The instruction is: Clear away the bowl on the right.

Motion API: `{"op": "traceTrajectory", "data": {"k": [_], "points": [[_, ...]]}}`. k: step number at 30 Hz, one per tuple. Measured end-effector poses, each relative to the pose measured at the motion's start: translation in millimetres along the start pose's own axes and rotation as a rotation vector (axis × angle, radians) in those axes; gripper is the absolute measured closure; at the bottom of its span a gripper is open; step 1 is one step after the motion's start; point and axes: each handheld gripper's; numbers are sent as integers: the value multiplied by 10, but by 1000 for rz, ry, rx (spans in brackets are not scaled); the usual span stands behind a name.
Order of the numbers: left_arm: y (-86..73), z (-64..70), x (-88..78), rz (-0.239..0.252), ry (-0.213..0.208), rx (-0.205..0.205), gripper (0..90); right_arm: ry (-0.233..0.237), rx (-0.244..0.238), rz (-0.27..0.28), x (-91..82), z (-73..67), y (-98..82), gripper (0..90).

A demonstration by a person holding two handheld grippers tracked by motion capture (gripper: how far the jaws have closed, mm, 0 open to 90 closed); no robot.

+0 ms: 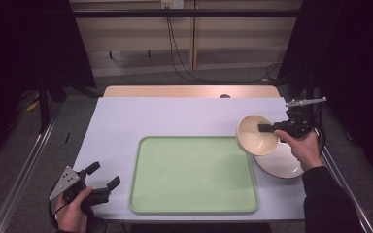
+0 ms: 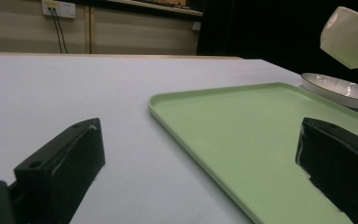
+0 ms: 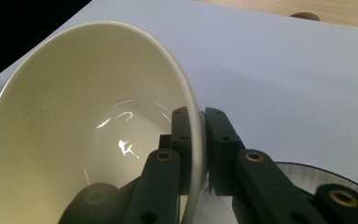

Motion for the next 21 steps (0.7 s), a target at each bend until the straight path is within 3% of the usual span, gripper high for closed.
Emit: {"op": "traceTrajectory", "data": {"k": [21], "points": [[1, -1, 1, -2, 2, 3, 13, 9, 7, -44, 316, -5, 159, 833]]}}
Point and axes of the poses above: each handheld gripper's, and its own axes: x roughly forward along the jaws, y roughly out of its top, z roughly to its right, and after that the axes turned 8 degrees about -x, right-handed
